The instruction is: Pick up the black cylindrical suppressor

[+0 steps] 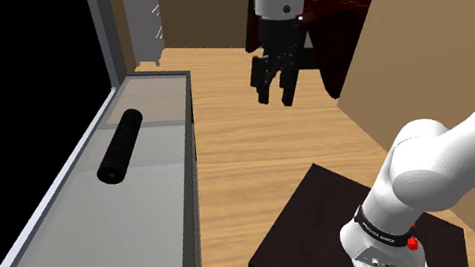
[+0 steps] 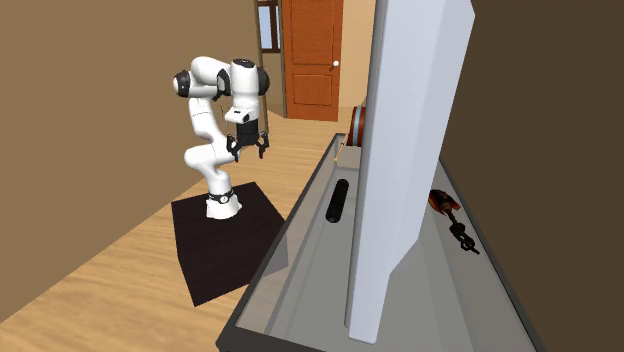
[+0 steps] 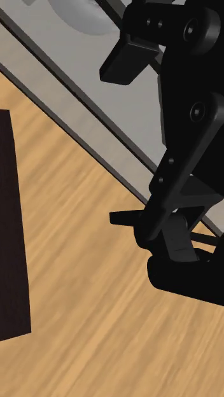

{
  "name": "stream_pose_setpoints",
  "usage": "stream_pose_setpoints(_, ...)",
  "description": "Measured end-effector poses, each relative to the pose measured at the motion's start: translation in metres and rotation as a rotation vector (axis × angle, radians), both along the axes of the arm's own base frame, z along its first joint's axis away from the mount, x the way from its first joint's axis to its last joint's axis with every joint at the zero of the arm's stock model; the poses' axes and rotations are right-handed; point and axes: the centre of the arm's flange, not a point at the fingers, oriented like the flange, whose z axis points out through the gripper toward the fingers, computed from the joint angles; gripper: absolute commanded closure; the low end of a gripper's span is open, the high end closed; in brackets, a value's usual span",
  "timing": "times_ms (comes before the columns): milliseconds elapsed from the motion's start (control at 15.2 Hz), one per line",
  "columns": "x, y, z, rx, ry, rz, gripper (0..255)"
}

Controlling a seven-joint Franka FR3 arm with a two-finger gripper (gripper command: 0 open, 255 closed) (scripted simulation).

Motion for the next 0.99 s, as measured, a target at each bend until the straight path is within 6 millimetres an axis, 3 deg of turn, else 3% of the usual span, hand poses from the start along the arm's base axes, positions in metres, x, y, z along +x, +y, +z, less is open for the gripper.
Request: stream_pose_setpoints(990, 0.119, 0.134, -0.048, 0.043, -0.049, -0.325, 0)
